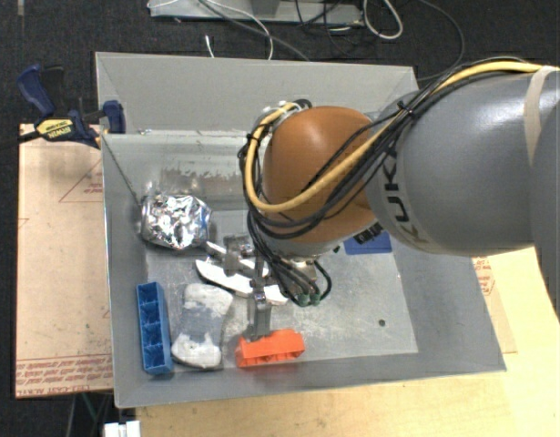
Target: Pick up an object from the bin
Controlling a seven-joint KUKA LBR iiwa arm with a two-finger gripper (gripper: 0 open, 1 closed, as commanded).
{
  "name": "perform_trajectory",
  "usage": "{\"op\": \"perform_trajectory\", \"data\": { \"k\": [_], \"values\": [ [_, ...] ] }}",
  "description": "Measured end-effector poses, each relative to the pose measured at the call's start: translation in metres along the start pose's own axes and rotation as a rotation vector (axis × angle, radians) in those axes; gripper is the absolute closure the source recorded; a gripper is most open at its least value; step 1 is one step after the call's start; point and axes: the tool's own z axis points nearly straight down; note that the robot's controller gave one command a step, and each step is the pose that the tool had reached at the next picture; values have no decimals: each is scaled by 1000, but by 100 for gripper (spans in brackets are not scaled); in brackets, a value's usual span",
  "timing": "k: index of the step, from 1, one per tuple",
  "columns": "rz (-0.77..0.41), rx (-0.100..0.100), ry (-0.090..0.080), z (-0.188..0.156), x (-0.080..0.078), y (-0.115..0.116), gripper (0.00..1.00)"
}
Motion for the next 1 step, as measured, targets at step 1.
{"op": "perform_trajectory", "data": {
  "k": [1],
  "values": [
    [-7, 1, 2, 4, -4, -3, 0]
  ]
}}
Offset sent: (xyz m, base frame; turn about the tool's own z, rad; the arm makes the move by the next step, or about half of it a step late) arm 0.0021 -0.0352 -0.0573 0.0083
